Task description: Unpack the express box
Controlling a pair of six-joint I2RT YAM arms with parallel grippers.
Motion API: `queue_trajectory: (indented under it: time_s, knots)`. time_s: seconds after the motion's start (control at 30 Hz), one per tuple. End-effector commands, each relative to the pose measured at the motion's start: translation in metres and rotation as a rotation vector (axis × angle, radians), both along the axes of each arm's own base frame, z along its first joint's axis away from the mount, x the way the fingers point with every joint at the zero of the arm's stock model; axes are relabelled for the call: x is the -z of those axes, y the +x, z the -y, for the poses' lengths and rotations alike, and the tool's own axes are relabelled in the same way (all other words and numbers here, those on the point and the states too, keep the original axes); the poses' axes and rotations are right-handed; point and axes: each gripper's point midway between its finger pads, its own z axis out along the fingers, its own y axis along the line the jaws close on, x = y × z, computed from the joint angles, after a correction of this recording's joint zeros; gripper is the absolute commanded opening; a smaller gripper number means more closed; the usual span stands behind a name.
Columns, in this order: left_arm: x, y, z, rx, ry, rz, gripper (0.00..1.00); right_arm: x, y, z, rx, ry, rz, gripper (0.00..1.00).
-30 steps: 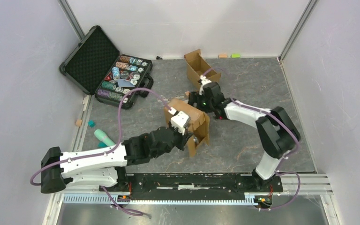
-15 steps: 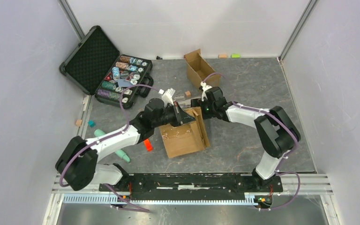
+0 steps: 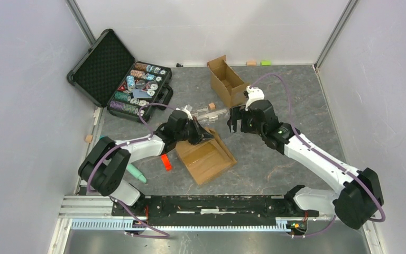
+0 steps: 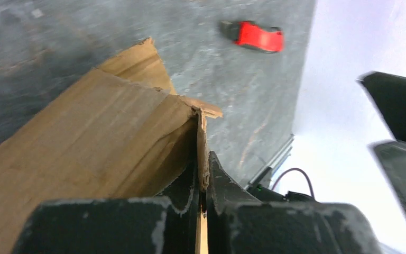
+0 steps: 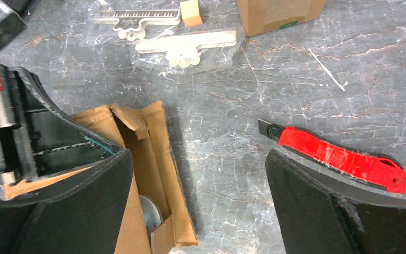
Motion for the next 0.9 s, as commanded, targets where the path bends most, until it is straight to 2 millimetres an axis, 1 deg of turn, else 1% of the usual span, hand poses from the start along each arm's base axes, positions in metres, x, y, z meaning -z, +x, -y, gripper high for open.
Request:
queue_trajectory:
  time_s: [0.0, 0.07, 0.1, 0.2, 0.27, 0.33, 0.47, 0.57, 0.6, 0.67, 0.7, 0.73, 0.77, 0.8, 0.83, 0.87]
  knots:
    - [0.02, 0.002, -0.011, -0.02, 0.107, -0.014, 0.02, -0.021, -0.003, 0.002, 0.01, 0.015, 0.053, 0.97]
    - [0.016, 0.004, -0.009, -0.005, 0.113, -0.004, 0.02, -0.026, -0.013, -0.016, -0.066, 0.02, 0.051, 0.96]
    - [0.012, 0.006, -0.008, -0.002, 0.115, 0.003, 0.02, -0.025, -0.022, -0.028, -0.118, 0.008, 0.045, 0.96]
    - [0.001, 0.01, -0.005, 0.012, 0.12, 0.028, 0.02, -0.015, -0.047, -0.054, -0.223, -0.035, 0.045, 0.96]
    - [-0.005, 0.01, -0.004, 0.029, 0.128, 0.042, 0.02, -0.004, -0.057, -0.062, -0.254, -0.075, 0.038, 0.96]
    - [-0.011, 0.01, -0.003, 0.038, 0.132, 0.049, 0.02, 0.008, -0.061, -0.067, -0.268, -0.117, 0.017, 0.94]
    - [-0.022, 0.011, -0.001, 0.054, 0.128, 0.07, 0.02, 0.026, -0.064, -0.077, -0.267, -0.187, -0.005, 0.87]
    - [-0.026, 0.01, 0.001, 0.07, 0.119, 0.074, 0.02, 0.043, -0.066, -0.079, -0.244, -0.246, -0.027, 0.8]
    - [-0.029, 0.009, 0.002, 0.075, 0.114, 0.076, 0.02, 0.048, -0.066, -0.08, -0.242, -0.25, -0.035, 0.75]
    - [-0.032, 0.008, 0.004, 0.089, 0.105, 0.082, 0.04, 0.056, -0.067, -0.08, -0.224, -0.254, -0.041, 0.69]
    - [-0.034, 0.008, 0.004, 0.095, 0.102, 0.084, 0.08, 0.058, -0.067, -0.08, -0.215, -0.25, -0.043, 0.62]
    - [-0.036, 0.007, 0.005, 0.101, 0.099, 0.09, 0.15, 0.059, -0.066, -0.079, -0.209, -0.249, -0.044, 0.55]
    - [-0.039, 0.007, 0.005, 0.106, 0.099, 0.095, 0.24, 0.059, -0.065, -0.077, -0.193, -0.252, -0.042, 0.43]
    - [-0.042, 0.007, 0.004, 0.108, 0.101, 0.103, 0.37, 0.059, -0.065, -0.076, -0.181, -0.252, -0.043, 0.28]
    - [-0.045, 0.007, 0.003, 0.107, 0.103, 0.114, 0.48, 0.059, -0.064, -0.072, -0.163, -0.257, -0.042, 0.15]
    - [-0.051, 0.008, 0.001, 0.104, 0.106, 0.128, 0.62, 0.058, -0.063, -0.069, -0.147, -0.256, -0.038, 0.02]
